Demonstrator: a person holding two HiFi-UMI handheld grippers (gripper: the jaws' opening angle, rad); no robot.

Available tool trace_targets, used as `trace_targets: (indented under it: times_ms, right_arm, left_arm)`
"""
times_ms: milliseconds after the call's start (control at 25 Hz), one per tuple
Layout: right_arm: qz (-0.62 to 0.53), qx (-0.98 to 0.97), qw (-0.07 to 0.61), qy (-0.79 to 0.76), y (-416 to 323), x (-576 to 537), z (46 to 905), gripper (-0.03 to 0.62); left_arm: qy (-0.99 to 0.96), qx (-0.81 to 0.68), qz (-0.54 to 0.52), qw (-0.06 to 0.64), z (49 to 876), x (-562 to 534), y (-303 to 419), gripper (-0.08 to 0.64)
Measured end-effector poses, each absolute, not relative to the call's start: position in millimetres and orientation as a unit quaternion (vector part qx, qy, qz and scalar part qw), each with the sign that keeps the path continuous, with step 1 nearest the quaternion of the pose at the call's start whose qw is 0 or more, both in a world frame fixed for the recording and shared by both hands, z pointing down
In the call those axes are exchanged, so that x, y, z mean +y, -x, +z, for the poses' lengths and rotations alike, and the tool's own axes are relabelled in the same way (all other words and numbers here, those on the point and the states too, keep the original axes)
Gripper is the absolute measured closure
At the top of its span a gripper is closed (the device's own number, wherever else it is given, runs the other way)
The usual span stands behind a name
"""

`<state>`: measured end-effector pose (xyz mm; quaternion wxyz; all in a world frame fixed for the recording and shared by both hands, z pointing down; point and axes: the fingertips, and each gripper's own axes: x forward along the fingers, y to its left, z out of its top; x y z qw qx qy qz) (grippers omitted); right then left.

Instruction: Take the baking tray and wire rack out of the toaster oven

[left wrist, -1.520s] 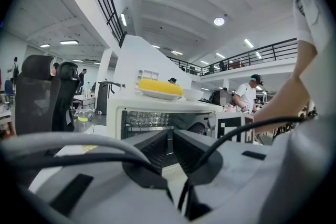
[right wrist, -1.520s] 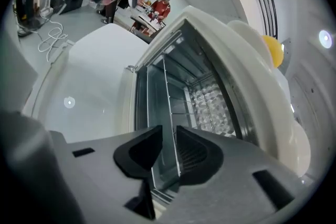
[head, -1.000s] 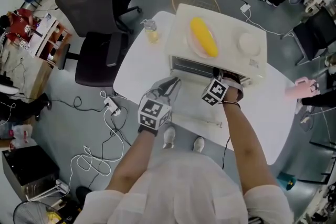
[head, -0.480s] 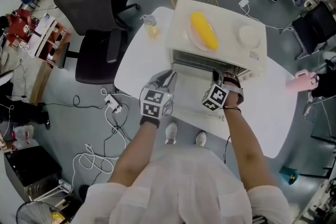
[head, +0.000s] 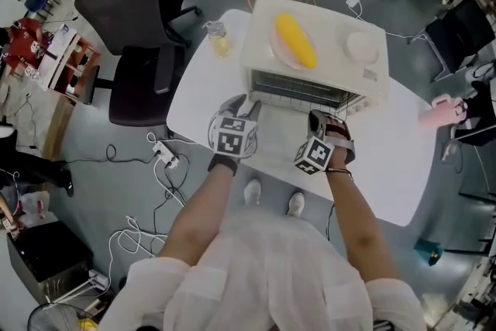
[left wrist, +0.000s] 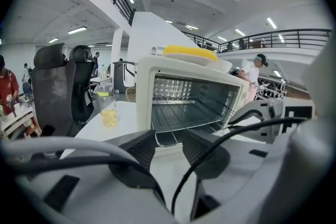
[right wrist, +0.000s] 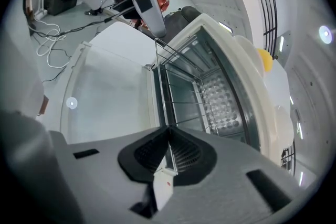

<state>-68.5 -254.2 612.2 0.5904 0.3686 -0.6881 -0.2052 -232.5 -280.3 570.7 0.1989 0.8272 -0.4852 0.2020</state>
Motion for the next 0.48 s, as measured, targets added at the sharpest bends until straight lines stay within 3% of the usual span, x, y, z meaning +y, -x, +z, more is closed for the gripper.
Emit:
trace_targets:
  times_ms: [360, 480]
  right_arm:
    - [-0.216, -0.694, 0.584, -0.361, 69.4, -229.6, 609.8, 0.578]
    - [-0.215, -0.696, 0.581, -0.364, 70.9, -227.0, 608.4, 0.577]
  left_arm:
    - [-0.818, -0.489, 0.202, 0.224, 576.7, -293.3, 236.9, 0.425]
    - [-0.815, -0.492, 0.214, 0.217, 578.5, -301.4, 238.6, 0.459]
